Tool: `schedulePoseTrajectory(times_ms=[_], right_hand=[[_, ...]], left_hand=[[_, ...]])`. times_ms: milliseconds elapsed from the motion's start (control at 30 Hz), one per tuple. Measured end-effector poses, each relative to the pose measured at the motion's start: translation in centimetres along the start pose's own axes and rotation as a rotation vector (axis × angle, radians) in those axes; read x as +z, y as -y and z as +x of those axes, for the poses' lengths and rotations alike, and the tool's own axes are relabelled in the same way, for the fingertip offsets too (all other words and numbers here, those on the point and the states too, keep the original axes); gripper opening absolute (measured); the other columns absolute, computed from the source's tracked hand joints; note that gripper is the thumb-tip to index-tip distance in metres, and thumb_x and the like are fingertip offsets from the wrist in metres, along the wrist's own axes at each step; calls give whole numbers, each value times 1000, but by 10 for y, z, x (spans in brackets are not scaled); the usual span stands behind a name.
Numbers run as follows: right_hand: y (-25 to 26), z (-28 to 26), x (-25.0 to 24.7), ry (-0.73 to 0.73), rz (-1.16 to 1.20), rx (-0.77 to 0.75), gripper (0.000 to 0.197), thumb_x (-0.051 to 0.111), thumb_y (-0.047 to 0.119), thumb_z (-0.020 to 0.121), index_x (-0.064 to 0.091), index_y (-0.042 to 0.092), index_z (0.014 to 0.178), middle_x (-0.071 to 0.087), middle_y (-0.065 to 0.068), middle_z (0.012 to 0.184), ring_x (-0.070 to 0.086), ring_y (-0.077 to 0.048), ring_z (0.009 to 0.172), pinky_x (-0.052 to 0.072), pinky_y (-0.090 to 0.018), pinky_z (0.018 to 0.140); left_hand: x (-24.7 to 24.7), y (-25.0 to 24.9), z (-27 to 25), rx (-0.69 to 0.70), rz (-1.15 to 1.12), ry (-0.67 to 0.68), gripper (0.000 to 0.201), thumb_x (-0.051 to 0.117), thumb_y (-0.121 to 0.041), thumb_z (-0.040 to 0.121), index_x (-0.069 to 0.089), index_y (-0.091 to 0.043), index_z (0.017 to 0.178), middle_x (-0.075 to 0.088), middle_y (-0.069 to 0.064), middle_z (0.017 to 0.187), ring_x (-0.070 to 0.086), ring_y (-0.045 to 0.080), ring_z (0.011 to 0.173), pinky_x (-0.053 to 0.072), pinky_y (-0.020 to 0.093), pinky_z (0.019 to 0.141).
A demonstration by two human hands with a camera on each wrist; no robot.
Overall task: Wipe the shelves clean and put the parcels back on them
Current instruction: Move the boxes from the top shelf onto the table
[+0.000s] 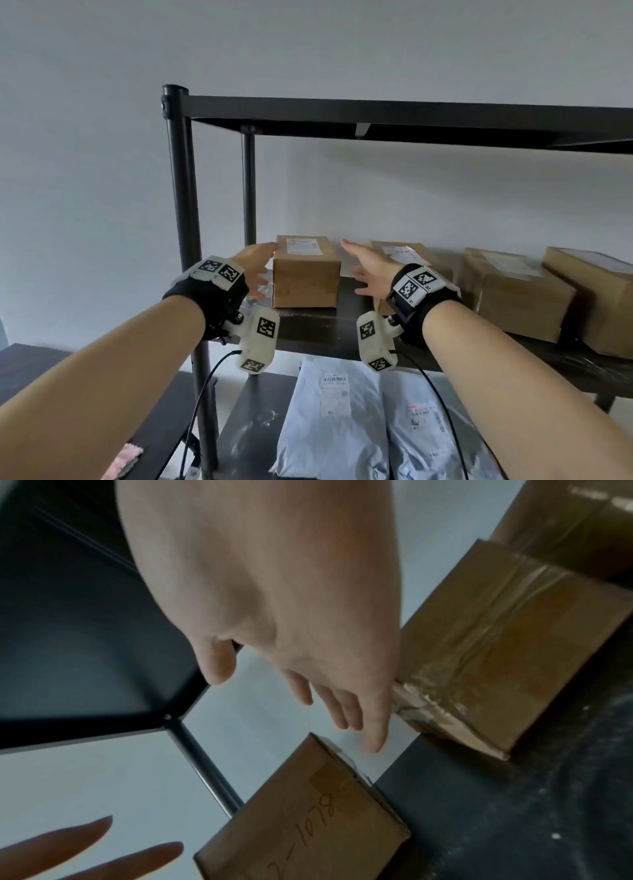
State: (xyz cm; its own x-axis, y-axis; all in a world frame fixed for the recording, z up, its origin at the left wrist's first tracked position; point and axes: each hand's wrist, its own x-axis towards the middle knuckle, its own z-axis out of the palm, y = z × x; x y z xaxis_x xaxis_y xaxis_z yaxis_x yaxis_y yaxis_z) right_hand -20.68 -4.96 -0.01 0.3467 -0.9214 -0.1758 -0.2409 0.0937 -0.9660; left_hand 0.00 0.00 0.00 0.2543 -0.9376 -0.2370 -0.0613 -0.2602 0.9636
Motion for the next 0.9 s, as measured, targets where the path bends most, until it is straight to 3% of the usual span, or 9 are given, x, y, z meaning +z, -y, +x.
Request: schedulePoseTrajectory(times_ms=[167, 300, 333, 433, 500, 633, 733, 800, 900], right_hand=[[2, 40, 3, 17, 71, 86, 81, 49, 58, 90, 15, 19, 153, 11, -15, 159, 11, -28, 147, 17, -46, 117], [7, 57, 4, 49, 115, 122, 69, 40, 52, 97, 19, 16, 151, 18, -13, 158, 19, -29, 145, 18, -42, 116], [7, 63, 4, 55, 125, 140, 67, 38, 52, 98, 20, 15, 151, 22, -12, 156, 23, -29, 143, 19, -42, 115], [4, 79, 6, 80, 158, 176, 61, 39, 54, 96, 36, 17, 145, 47, -11, 142, 45, -29, 129, 34, -41, 108], [0, 88, 6, 59, 173, 186, 59, 45, 53, 95, 46, 14, 138, 55, -13, 133, 52, -29, 122, 41, -41, 105], [-1, 90, 6, 66, 174, 178, 55, 50, 50, 93, 49, 13, 134, 57, -12, 128, 54, -27, 116, 47, -40, 96], [3, 87, 3, 87, 195, 131, 39, 45, 44, 98, 57, 13, 119, 61, -10, 103, 58, -24, 95, 51, -35, 74], [5, 80, 2, 88, 198, 99, 33, 44, 40, 99, 58, 13, 114, 59, -9, 94, 57, -24, 87, 50, -35, 70], [7, 66, 1, 69, 197, 40, 28, 43, 30, 101, 57, 12, 117, 58, -9, 96, 57, -24, 89, 51, -35, 67]], left_hand=[[-3, -2, 34, -60, 22, 22, 48, 48, -41, 93, 41, -19, 136, 45, 13, 136, 43, 36, 126, 38, 53, 97], [0, -4, 51, -69, 2, 42, 35, 47, -35, 93, 53, -16, 122, 58, 7, 112, 56, 28, 96, 48, 40, 77], [1, -4, 55, -74, 9, 31, 34, 47, -34, 93, 53, -16, 121, 59, 6, 111, 57, 28, 96, 49, 38, 73], [4, -4, 61, -78, 27, 22, 28, 46, -32, 95, 47, -19, 119, 54, 6, 122, 51, 34, 114, 47, 47, 82], [5, -3, 65, -86, 9, 31, 24, 48, -28, 94, 51, -18, 116, 54, 7, 122, 50, 37, 115, 47, 51, 88], [6, -6, 62, -72, 12, -16, 3, 51, -17, 92, 54, -18, 91, 52, 6, 100, 50, 37, 109, 48, 58, 90], [1, -9, 57, -71, 20, -30, 11, 50, -15, 91, 53, -14, 102, 52, 11, 117, 50, 39, 112, 47, 61, 89], [-1, -10, 51, -64, -6, -36, 7, 47, -15, 92, 53, -14, 97, 52, 12, 122, 52, 38, 110, 48, 60, 87], [0, -10, 37, -16, -27, -44, 8, 47, -17, 94, 53, -13, 98, 51, 9, 118, 52, 32, 105, 50, 51, 85]])
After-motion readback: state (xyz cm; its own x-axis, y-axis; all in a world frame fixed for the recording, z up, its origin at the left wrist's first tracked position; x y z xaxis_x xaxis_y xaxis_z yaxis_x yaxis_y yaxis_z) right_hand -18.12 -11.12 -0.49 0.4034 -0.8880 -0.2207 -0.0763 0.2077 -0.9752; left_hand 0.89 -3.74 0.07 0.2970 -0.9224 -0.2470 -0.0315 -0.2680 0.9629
